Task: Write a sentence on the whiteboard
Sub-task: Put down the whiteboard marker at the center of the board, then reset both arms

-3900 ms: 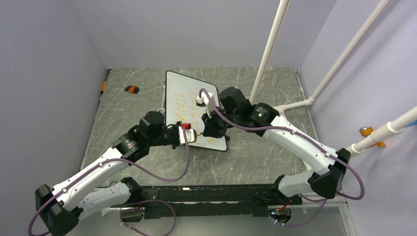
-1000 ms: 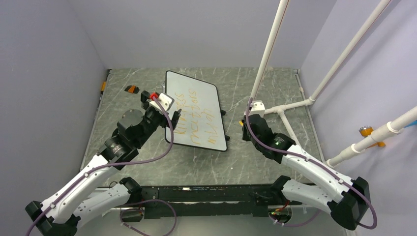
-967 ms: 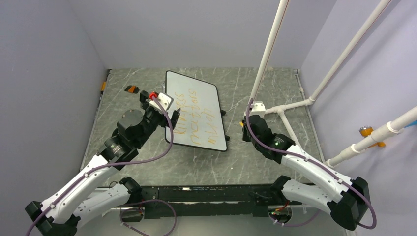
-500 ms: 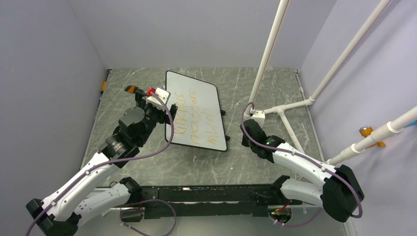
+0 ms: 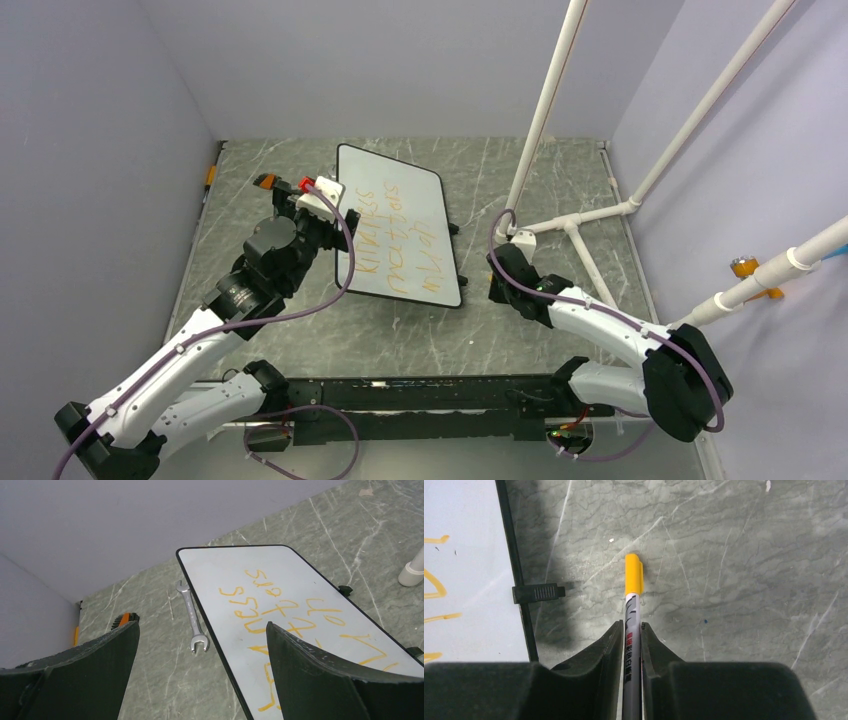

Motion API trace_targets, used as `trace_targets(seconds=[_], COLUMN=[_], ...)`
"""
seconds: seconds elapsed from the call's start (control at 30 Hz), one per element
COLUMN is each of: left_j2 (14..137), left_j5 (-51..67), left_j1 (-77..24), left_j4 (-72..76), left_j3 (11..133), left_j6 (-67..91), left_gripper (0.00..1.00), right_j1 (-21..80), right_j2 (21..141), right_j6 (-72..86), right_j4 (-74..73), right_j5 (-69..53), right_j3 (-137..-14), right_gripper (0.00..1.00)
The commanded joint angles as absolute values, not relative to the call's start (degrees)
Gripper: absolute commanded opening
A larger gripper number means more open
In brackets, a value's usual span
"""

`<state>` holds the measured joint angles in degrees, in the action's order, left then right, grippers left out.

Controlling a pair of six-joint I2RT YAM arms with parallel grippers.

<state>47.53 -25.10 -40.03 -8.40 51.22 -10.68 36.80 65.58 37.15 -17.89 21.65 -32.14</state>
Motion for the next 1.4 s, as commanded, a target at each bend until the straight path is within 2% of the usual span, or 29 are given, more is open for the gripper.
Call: trace_targets(seconds=[0.0,0.37,0.5,0.6,1.03,1.37], left_j2=[46.5,46.14,46.02,45.89,45.61,45.66], left_j5=[-25.76,-25.85,-26.03,-26.11,-25.95,-25.41], left_j1=[-39.73,-39.79,-39.77,-39.78,-39.76,-39.79], left_j4=[-6.34,-6.69,-6.68,-6.73,-6.85,-7.22], left_j3=[52.19,52.38,52.37,52.44,52.53,52.83], left_j6=[-10.84,-10.7,-10.3,-9.87,-10.22,-10.02], left_gripper=[0.99,0.99,0.99,0.99,0.99,0.99], right_j1=[36.4,36.3,36.3,36.34,36.22,36.34], right_j2=[65.13,63.58,61.47,59.62,48.86,33.13], right_j6=[39.16,39.6,37.63,34.88,23.47,24.9], right_j4=[-17.15,-19.69,-20.72,-21.18,-16.21,-7.18], right_j5=[20.21,18.29,18.02,18.08,9.85,16.0], right_j3=[-31.43,-31.63,-33.39,-34.91,-40.11,-32.45], right_gripper=[0.24,0.58,0.78,0.99,1.0,1.0])
